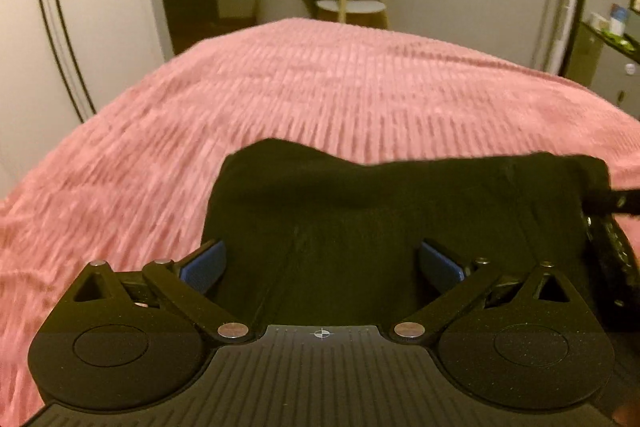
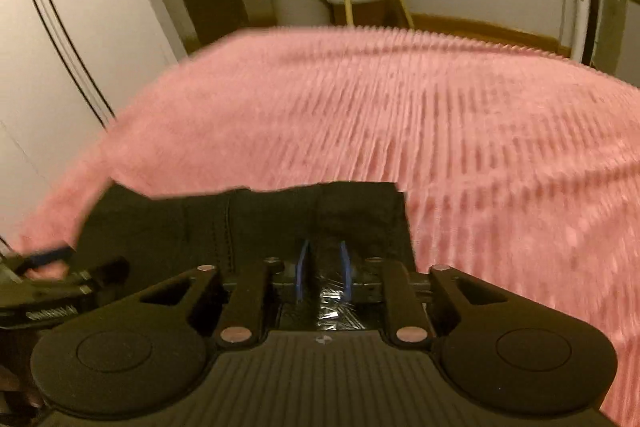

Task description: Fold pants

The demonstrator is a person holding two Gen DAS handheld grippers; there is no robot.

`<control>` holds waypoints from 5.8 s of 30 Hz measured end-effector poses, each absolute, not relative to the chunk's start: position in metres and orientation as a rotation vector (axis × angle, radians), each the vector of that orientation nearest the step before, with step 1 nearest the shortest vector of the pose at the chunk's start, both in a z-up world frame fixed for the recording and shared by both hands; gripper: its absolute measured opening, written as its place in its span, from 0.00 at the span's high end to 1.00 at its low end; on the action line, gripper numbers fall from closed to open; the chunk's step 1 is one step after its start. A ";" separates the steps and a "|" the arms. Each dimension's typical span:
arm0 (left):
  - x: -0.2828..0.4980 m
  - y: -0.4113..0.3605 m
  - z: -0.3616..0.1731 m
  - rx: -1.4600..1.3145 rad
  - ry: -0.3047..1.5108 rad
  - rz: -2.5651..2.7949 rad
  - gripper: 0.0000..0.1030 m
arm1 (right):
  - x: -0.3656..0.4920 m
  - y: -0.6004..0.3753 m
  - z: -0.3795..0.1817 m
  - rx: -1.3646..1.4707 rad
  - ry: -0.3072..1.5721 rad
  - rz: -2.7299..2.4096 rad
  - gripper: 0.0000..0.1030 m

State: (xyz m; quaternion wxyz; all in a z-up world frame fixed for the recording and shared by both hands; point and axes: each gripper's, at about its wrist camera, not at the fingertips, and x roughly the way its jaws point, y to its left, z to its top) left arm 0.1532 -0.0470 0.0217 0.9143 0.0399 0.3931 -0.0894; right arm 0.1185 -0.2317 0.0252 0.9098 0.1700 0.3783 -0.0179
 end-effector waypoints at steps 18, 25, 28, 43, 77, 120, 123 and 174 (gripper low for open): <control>0.132 0.045 -0.014 -0.413 1.026 -0.342 0.00 | 0.060 -0.313 -0.050 0.928 0.866 0.150 0.31; 0.164 0.024 -0.021 -0.380 1.030 -0.393 0.00 | 0.083 -0.309 -0.054 0.926 0.854 0.209 0.31; 0.171 0.026 -0.024 -0.442 1.022 -0.371 0.00 | 0.095 -0.306 -0.053 0.929 0.844 0.217 0.34; 0.161 0.033 0.038 -0.429 0.871 -0.389 0.34 | 0.124 -0.264 0.037 0.676 0.762 0.239 0.68; 0.076 0.034 0.010 -0.216 0.851 0.048 0.02 | 0.119 -0.237 -0.054 1.246 0.700 0.021 0.55; 0.241 -0.030 0.015 0.172 0.721 0.043 0.00 | 0.245 -0.168 -0.004 -0.042 0.778 -0.048 0.73; 0.253 -0.026 0.003 0.157 0.764 0.024 0.00 | 0.241 -0.178 -0.020 0.004 0.754 -0.017 0.73; -0.024 -0.028 0.047 -0.051 0.776 -0.015 0.00 | -0.007 -0.114 0.051 -0.013 0.782 -0.057 0.04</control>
